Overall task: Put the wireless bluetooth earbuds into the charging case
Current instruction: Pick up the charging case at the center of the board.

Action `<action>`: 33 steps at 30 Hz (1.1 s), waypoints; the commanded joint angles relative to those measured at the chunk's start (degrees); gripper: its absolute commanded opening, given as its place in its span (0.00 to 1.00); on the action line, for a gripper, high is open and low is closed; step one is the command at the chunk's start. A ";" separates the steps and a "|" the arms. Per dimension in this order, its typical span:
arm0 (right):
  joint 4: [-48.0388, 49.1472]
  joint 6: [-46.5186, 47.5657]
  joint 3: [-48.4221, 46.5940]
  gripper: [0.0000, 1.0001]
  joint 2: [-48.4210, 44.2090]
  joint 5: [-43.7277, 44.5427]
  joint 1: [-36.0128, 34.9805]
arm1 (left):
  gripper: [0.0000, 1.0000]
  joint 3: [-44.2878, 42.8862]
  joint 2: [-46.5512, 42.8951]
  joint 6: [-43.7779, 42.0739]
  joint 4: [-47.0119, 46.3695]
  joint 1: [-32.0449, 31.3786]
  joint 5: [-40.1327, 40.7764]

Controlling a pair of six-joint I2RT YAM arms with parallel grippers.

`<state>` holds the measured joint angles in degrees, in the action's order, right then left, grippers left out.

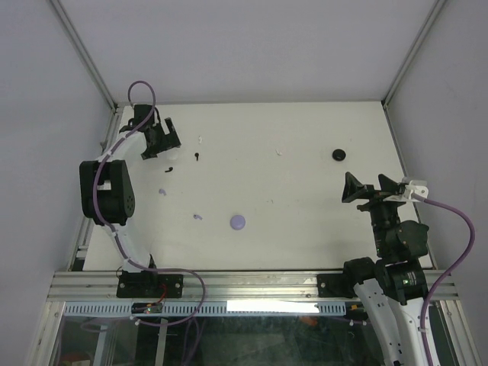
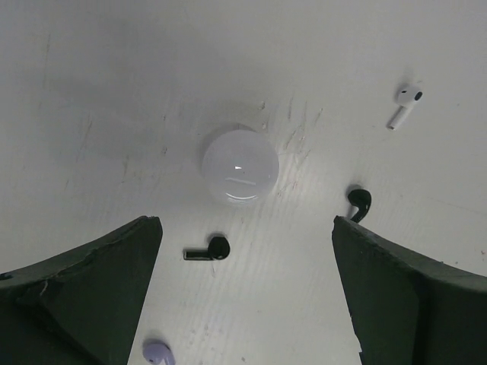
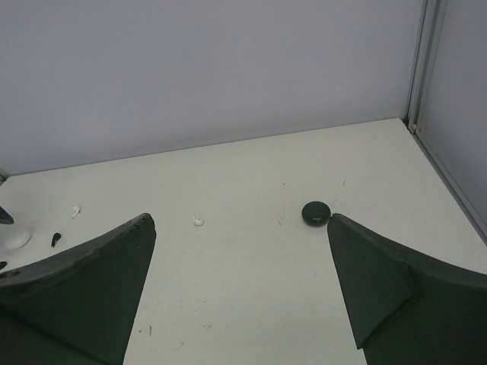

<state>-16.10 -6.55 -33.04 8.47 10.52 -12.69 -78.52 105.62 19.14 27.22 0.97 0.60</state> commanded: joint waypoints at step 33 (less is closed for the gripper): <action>2.74 0.40 -0.21 0.99 -1.46 -1.72 0.64 | 0.69 -12.09 17.49 -10.50 4.67 -3.08 4.57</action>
<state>-15.73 -6.31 -32.86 8.19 9.89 -12.25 -90.56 121.82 10.22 34.06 -2.20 7.40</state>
